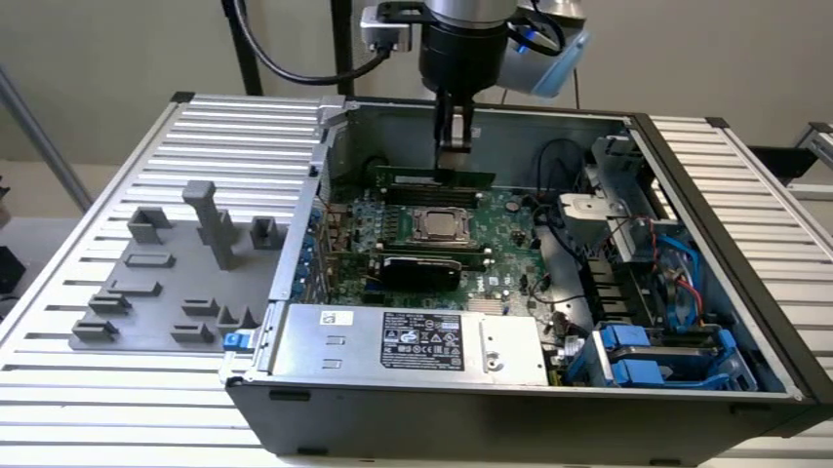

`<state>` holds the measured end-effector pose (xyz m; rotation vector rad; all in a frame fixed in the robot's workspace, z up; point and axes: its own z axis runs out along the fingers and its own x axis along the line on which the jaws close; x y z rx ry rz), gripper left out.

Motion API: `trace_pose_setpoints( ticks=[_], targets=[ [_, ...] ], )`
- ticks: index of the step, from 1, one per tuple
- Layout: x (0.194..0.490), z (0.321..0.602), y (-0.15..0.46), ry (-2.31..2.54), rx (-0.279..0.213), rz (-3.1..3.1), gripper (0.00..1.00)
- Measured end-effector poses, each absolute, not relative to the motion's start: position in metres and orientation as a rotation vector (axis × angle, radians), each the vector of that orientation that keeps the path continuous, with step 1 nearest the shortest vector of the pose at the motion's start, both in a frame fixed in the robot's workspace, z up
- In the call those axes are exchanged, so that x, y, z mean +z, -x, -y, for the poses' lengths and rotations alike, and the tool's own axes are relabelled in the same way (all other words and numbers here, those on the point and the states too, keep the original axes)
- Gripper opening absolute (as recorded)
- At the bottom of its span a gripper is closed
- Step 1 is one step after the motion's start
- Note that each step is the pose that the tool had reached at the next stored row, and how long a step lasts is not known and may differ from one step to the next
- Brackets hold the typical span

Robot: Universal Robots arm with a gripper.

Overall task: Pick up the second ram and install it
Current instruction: 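Insert the second ram into the second slot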

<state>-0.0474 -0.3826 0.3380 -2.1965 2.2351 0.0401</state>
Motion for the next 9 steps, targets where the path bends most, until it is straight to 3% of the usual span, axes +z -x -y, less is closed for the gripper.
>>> trace_pose_setpoints(
  ticks=[9],
  targets=[
    [0.324,0.373,0.038,2.190,0.040,-2.241,0.00]
  ],
)
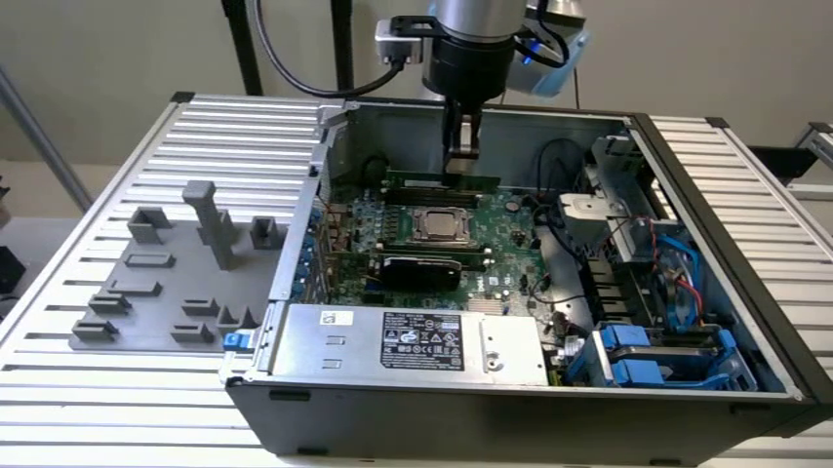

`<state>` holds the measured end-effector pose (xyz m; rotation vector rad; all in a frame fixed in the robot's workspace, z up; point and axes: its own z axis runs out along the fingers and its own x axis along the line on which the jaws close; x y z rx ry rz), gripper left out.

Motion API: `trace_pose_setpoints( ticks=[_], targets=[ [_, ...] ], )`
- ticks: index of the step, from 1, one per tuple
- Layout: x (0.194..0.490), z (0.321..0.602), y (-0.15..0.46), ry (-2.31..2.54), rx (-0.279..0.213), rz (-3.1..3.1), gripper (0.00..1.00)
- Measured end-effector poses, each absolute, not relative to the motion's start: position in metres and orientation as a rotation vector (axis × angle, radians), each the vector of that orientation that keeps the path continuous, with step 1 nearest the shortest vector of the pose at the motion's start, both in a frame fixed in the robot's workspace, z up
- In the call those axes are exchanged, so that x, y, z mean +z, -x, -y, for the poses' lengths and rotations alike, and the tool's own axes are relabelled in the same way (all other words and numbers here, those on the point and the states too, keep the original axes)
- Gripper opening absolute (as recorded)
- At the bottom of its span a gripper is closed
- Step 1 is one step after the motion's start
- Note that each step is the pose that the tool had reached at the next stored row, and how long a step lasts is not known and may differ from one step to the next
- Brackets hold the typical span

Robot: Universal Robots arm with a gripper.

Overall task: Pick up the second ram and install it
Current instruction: 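Insert the second ram into the second slot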

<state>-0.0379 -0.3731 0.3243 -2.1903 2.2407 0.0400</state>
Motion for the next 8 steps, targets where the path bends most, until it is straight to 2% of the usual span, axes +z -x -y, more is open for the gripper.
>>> trace_pose_setpoints(
  ticks=[8],
  targets=[
    [0.3244,0.3731,0.0379,2.190,0.040,-2.241,0.00]
  ],
)
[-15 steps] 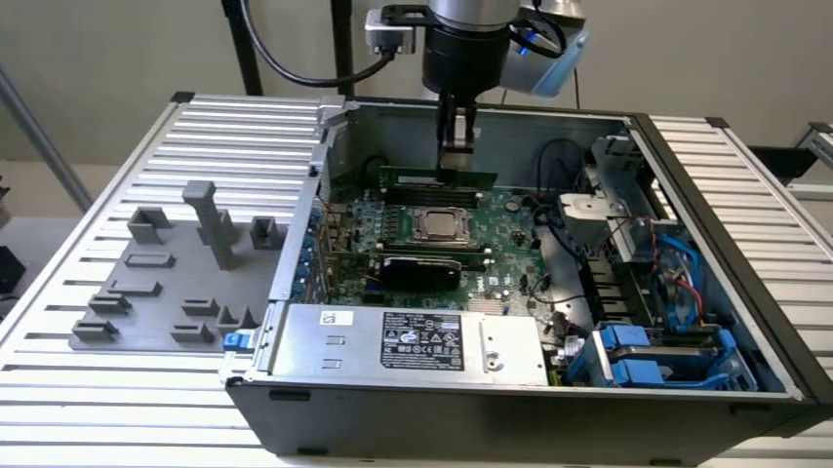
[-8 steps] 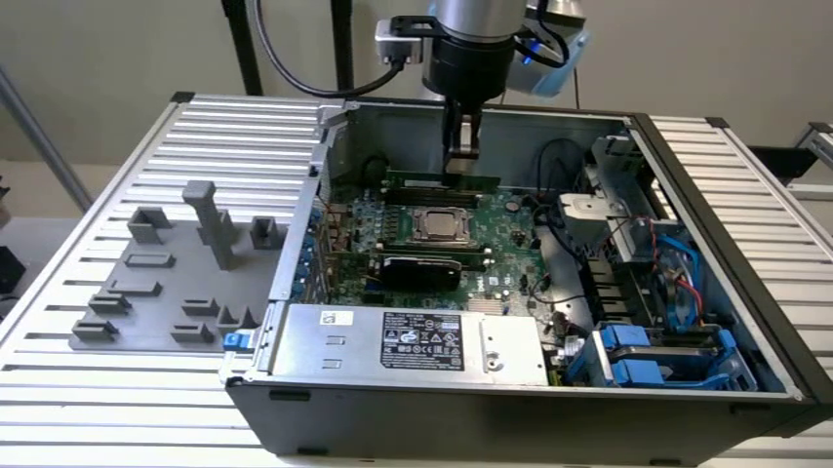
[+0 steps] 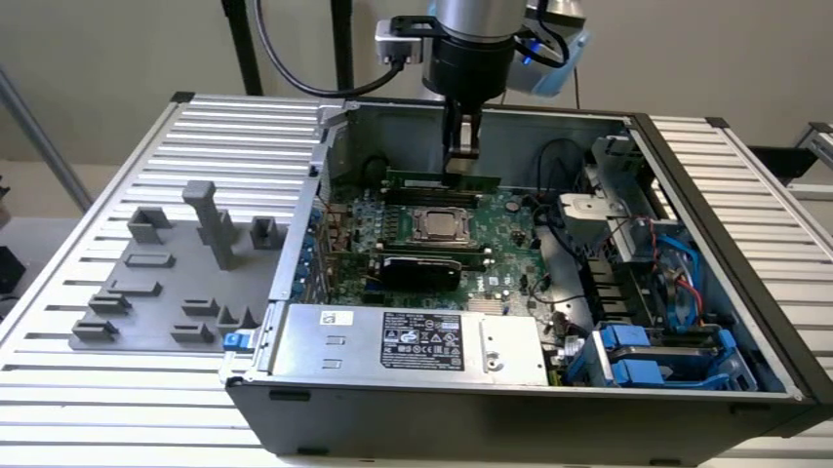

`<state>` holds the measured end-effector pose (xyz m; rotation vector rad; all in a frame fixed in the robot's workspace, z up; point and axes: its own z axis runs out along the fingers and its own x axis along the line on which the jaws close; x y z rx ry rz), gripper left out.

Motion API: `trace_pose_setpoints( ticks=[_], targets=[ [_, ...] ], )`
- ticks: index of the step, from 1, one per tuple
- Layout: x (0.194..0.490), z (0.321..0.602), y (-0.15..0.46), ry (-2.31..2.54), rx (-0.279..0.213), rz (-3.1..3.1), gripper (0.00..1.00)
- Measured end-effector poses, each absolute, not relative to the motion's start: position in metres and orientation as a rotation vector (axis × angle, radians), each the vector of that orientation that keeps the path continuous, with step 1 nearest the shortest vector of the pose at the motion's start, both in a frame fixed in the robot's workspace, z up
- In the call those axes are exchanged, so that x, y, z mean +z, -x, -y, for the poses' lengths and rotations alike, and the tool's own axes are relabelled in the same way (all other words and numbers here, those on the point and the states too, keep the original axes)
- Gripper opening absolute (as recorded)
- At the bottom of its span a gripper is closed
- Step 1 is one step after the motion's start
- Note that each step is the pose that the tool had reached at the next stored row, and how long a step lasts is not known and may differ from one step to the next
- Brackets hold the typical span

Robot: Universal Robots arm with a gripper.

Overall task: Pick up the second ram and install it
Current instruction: 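Insert the second ram into the second slot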

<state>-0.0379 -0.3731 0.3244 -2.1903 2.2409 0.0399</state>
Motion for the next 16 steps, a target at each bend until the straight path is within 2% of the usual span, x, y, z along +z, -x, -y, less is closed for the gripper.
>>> trace_pose_setpoints(
  ticks=[9,16],
  targets=[
    [0.324,0.373,0.038,2.190,0.040,-2.241,0.00],
    [0.312,0.373,0.038,2.189,0.035,-2.239,0.00]
  ],
)
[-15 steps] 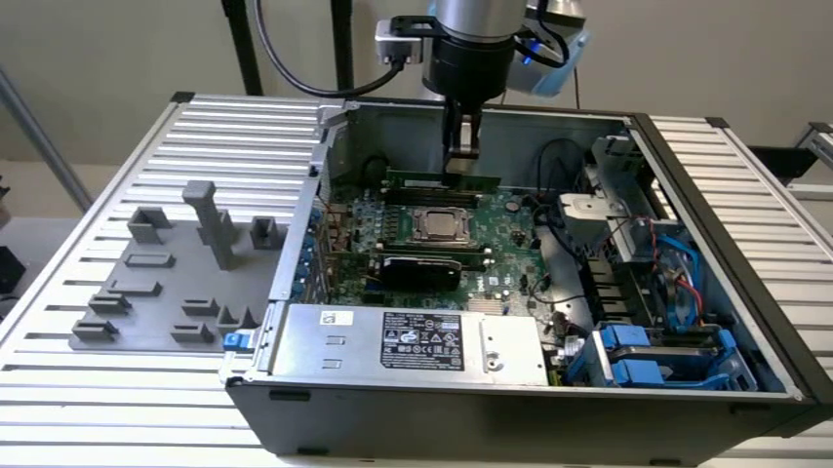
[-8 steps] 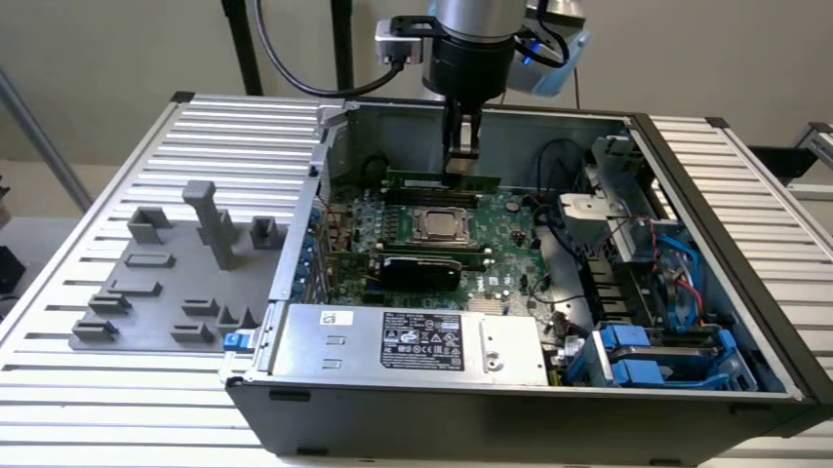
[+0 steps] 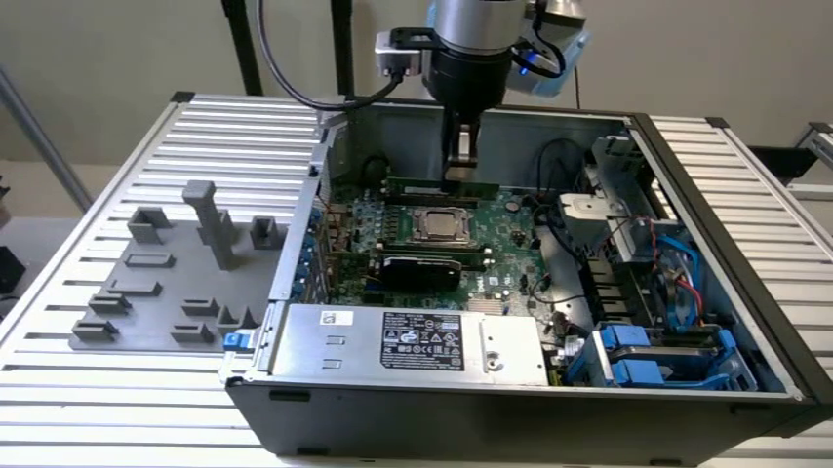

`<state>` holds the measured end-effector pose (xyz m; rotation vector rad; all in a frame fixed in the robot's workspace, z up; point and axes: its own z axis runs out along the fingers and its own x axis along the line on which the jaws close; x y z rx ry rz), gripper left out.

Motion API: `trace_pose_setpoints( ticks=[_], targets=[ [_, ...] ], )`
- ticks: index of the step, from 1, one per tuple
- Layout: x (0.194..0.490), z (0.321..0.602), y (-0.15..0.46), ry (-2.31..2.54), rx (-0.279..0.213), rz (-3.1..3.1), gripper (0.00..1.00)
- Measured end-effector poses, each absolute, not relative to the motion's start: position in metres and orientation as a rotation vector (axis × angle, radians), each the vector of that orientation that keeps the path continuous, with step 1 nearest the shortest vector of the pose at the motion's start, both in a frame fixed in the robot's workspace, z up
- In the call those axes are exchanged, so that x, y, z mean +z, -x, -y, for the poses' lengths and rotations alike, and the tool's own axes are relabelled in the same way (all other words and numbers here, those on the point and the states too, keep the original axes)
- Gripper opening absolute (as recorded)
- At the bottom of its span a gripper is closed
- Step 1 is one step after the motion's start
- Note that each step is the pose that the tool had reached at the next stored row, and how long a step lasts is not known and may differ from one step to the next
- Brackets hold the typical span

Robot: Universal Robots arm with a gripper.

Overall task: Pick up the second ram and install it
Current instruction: 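Insert the second ram into the second slot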

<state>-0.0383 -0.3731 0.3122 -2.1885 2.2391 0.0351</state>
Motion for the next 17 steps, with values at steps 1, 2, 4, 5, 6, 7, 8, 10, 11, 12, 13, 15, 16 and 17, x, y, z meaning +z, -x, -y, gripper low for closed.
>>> trace_pose_setpoints(
  ticks=[1,2,4,5,6,7,8,10,11,12,13,15,16,17],
  targets=[
    [0.310,0.373,0.038,2.189,0.035,-2.239,0.00],
    [0.308,0.373,0.039,2.189,0.035,-2.239,0.00],
    [0.305,0.373,0.039,2.189,0.035,-2.239,0.00],
    [0.303,0.373,0.039,2.189,0.035,-2.239,0.00],
    [0.301,0.373,0.039,2.189,0.035,-2.239,0.00],
    [0.299,0.373,0.040,2.189,0.035,-2.239,0.00],
    [0.298,0.373,0.040,2.189,0.035,-2.239,0.00],
    [0.294,0.373,0.040,2.189,0.035,-2.239,0.00],
    [0.292,0.373,0.040,2.189,0.035,-2.239,0.00],
    [0.290,0.373,0.040,2.189,0.035,-2.239,0.00],
    [0.289,0.373,0.040,2.189,0.035,-2.239,0.00],
    [0.285,0.373,0.041,2.189,0.035,-2.239,0.00],
    [0.283,0.373,0.041,2.189,0.035,-2.239,0.00],
    [0.281,0.373,0.041,2.189,0.035,-2.239,0.00]
  ],
)
